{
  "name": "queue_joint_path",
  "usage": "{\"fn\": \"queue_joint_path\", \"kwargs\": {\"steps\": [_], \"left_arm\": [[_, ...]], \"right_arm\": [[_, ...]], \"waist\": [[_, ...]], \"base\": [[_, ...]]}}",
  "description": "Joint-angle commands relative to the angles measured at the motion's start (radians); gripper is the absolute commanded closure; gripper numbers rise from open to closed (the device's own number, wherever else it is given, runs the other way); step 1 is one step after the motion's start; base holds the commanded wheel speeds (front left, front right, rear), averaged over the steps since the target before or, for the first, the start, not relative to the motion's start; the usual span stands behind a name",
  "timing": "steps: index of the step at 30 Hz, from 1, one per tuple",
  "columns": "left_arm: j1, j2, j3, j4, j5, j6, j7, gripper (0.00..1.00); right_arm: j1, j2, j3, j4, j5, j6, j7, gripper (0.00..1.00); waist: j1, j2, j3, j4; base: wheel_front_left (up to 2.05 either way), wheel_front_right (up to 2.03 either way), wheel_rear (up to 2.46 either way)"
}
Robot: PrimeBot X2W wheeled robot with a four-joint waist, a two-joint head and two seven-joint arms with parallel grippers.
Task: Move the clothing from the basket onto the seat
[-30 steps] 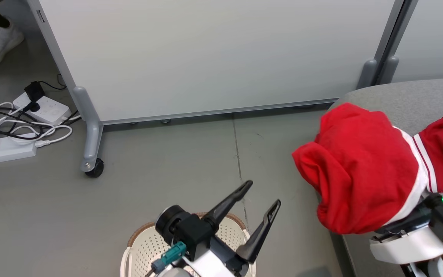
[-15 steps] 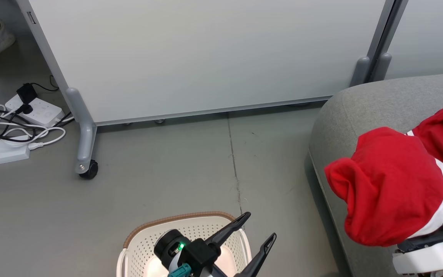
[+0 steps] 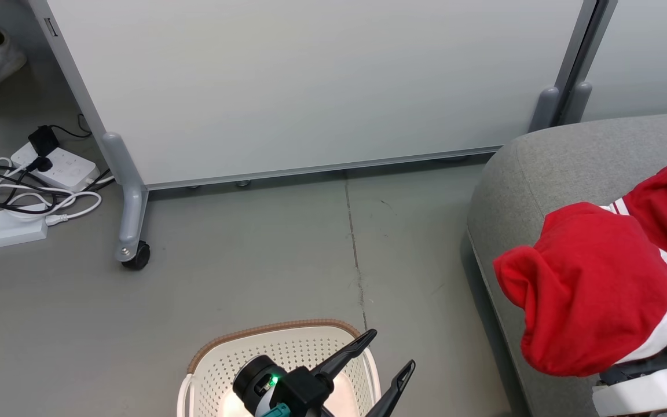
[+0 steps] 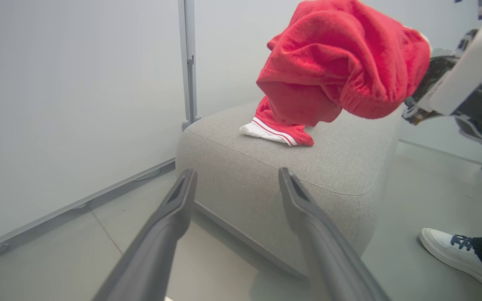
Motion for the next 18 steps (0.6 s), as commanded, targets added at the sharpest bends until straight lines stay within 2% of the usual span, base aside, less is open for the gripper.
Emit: {"fn": "queue_joint_path", "kwargs": {"steps": [1,18], "left_arm": [[0.006,0.004,0.004,0.001,0.002,-0.001,0.0,0.0],[0.011,-0.005,0.015,-0.001,0.008,-0.001,0.0,0.0]], "right_arm": [[0.005,-0.002,-0.003,-0.001,0.005,0.0,-0.003,1.0],[-0.006,-0.005,0.0,-0.006,0.006,0.0,-0.003,1.0]], "waist": [[0.0,-0.0001,0.0,0.0],[0.0,-0.0001,-0.001,0.001]], "base": [[0.0,0.0,0.0],[0.0,0.0,0.0]]}}
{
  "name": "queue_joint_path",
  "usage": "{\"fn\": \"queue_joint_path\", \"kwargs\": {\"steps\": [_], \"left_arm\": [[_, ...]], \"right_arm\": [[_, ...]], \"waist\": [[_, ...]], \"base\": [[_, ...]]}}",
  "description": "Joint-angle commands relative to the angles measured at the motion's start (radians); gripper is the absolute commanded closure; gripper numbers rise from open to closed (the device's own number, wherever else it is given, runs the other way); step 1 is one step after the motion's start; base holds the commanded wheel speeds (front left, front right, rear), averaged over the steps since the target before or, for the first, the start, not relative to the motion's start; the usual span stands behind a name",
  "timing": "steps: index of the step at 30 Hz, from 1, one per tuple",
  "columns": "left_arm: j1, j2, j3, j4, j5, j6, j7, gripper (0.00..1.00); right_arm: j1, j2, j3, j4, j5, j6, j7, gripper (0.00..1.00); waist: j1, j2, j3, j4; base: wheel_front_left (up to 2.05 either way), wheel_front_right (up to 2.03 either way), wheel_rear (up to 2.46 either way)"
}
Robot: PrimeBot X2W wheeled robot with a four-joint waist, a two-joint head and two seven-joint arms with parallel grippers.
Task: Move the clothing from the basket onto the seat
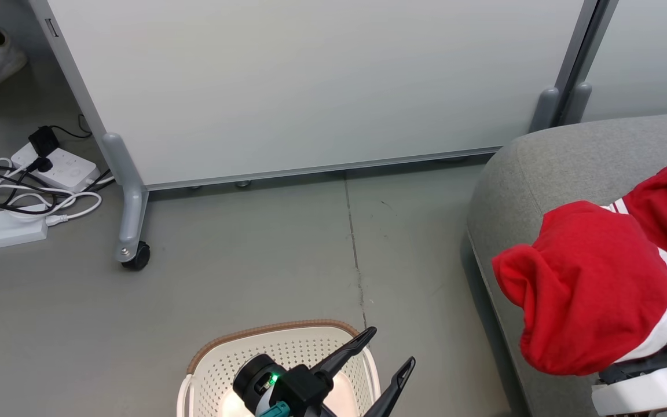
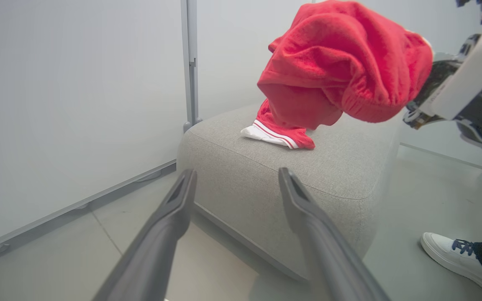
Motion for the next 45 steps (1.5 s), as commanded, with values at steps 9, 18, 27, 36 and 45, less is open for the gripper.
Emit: {"fn": "queue_joint_path", "kwargs": {"steps": [9,18,27,36,45], "left_arm": [[0.003,0.002,0.012,-0.008,0.012,-0.001,0.0,0.0],[-0.013,-0.006,0.017,-0.012,0.015,-0.001,0.0,0.0],[-0.031,-0.011,0.017,-0.015,0.016,-0.001,0.0,0.0],[-0.047,-0.016,0.015,-0.017,0.007,-0.001,0.0,0.0],[-0.096,-0.02,-0.021,-0.01,-0.015,-0.001,0.0,0.0]], "right_arm": [[-0.015,-0.002,-0.017,-0.011,0.008,0.0,-0.003,1.0],[-0.023,-0.009,-0.037,-0.017,0.009,0.0,-0.003,1.0],[-0.035,-0.009,-0.049,-0.018,0.005,0.0,-0.003,1.0],[-0.026,-0.003,-0.069,-0.013,0.006,0.0,-0.003,1.0],[0.011,0.029,-0.137,-0.044,-0.006,0.0,-0.003,1.0]], "waist": [[0.0,0.0,0.012,-0.055],[0.0,0.0,0.036,-0.196],[0.0,0.0,0.057,-0.311],[0.0,0.0,0.077,-0.414],[0.0,0.0,0.108,-0.445]], "base": [[0.0,0.0,0.0],[0.0,0.0,0.0],[0.0,0.0,0.0],[0.0,0.0,0.0],[0.0,0.0,0.0]]}}
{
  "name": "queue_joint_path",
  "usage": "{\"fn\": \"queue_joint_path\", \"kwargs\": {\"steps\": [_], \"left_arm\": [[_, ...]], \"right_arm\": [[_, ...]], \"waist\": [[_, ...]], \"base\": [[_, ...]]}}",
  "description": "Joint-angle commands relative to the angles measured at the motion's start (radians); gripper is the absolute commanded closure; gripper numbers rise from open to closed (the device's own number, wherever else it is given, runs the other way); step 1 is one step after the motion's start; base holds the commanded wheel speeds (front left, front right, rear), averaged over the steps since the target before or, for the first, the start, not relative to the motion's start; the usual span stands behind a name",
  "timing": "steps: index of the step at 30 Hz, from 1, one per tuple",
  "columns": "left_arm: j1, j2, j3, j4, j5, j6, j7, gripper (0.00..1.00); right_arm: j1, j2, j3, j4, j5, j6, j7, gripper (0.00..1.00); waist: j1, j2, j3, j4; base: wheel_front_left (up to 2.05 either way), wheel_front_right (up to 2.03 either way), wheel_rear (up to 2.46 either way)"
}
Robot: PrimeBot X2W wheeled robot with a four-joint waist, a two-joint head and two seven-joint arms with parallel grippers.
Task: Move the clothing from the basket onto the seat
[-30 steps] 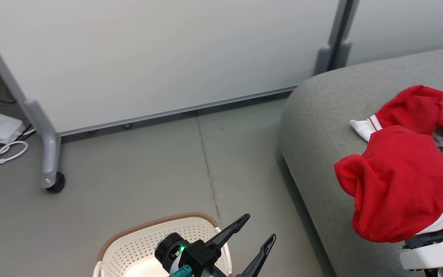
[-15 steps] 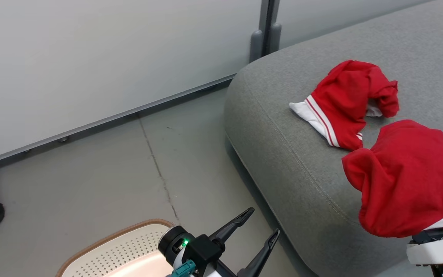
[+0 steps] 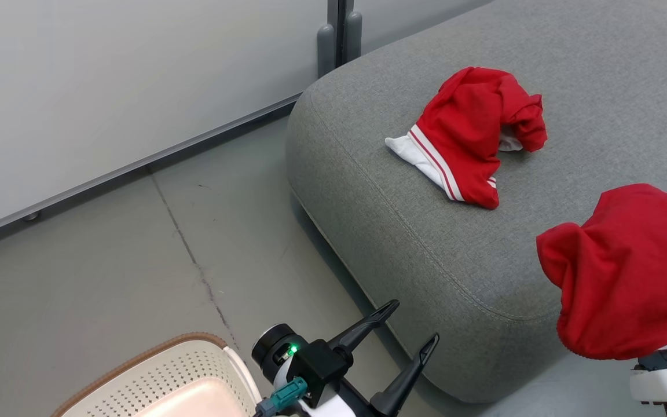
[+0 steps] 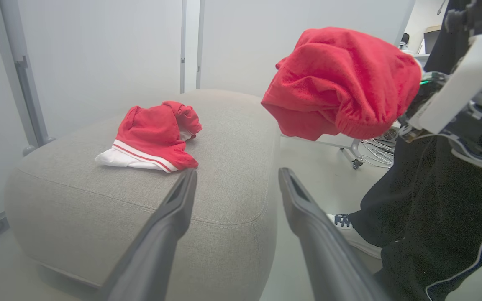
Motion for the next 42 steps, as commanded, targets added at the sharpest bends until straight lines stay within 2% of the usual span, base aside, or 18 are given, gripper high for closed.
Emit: {"fn": "queue_joint_path", "kwargs": {"steps": [1,12,27,34,42], "left_arm": [[-0.023,0.008,-0.009,0.004,-0.005,-0.001,0.0,0.0],[-0.044,0.01,-0.025,0.012,-0.019,-0.001,0.0,0.0],[-0.008,0.004,0.011,-0.001,-0.005,-0.001,0.0,0.0],[0.005,0.002,0.035,-0.003,0.016,-0.001,0.0,0.0],[-0.072,0.025,0.02,0.006,0.053,-0.001,0.0,0.0]], "right_arm": [[0.014,0.004,-0.011,-0.008,-0.008,0.0,-0.003,1.0],[0.028,0.024,-0.042,-0.018,-0.013,0.0,-0.003,1.0],[0.0,0.011,-0.023,0.005,0.013,0.0,-0.003,1.0],[-0.09,-0.053,-0.017,-0.004,0.018,0.0,-0.003,1.0],[-0.3,-0.137,-0.044,0.009,0.031,0.0,-0.003,1.0]], "waist": [[0.0,-0.0001,0.005,-0.004],[0.0,-0.0001,0.011,-0.008],[0.0,-0.0001,0.0,0.001],[0.0,-0.0001,0.028,-0.008],[0.0,-0.0001,0.155,0.048]], "base": [[0.0,0.0,0.0],[0.0,0.0,0.0],[0.0,0.0,0.0],[0.0,0.0,0.0],[0.0,0.0,0.0]]}}
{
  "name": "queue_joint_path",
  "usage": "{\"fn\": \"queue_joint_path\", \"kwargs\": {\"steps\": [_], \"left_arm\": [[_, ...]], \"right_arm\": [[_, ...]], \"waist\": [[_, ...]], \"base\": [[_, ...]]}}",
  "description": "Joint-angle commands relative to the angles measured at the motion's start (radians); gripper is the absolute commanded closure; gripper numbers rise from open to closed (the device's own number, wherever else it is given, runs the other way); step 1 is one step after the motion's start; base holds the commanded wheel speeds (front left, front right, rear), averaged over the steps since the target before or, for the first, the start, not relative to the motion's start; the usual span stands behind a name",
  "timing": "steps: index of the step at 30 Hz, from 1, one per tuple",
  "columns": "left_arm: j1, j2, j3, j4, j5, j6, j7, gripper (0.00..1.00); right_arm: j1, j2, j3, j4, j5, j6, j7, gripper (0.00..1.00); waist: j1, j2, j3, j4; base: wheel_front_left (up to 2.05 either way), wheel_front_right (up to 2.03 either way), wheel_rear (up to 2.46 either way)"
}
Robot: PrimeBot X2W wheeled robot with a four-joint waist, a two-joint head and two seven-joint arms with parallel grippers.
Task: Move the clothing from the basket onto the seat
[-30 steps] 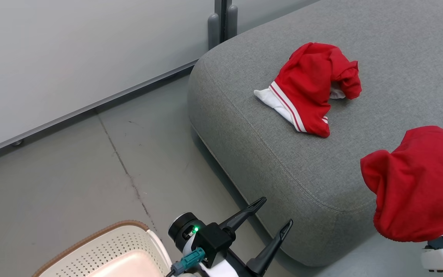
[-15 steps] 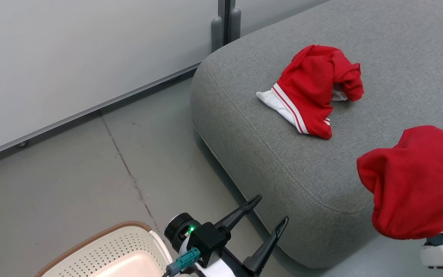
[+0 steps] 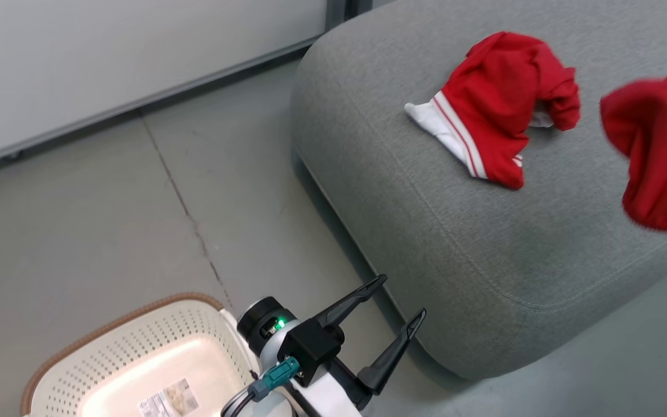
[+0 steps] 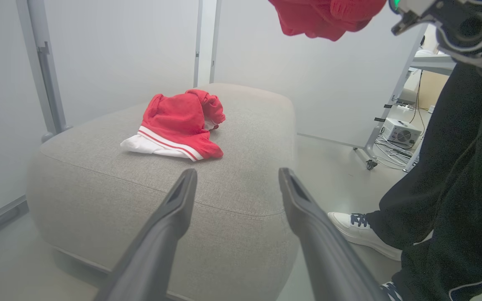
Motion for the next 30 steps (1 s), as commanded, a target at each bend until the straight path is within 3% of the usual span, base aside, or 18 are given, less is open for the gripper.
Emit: {"fn": "queue_joint_path", "kwargs": {"steps": [1,13,20,30], "left_arm": [[-0.026,0.01,-0.003,0.003,0.009,-0.001,0.0,0.0],[-0.157,0.036,-0.017,0.013,0.042,-0.001,0.0,0.0],[-0.236,0.044,-0.019,-0.002,0.059,-0.001,0.0,0.0],[-0.271,0.025,-0.026,-0.014,0.076,-0.001,0.0,0.0]], "right_arm": [[-0.037,-0.017,0.001,0.003,0.001,0.0,-0.003,1.0],[-0.375,-0.208,-0.006,0.143,0.018,0.0,-0.003,1.0],[-0.539,-0.297,-0.05,0.319,0.03,0.0,-0.003,1.0],[-0.647,-0.349,0.012,0.581,-0.006,0.0,-0.003,1.0]], "waist": [[0.0,-0.0001,0.05,0.033],[0.0,-0.0001,0.242,0.147],[0.0,-0.0001,0.361,0.227],[0.0,-0.0001,0.415,0.288]], "base": [[0.0,0.0,0.0],[0.0,0.0,0.0],[0.0,0.0,0.0],[0.0,0.0,0.0]]}}
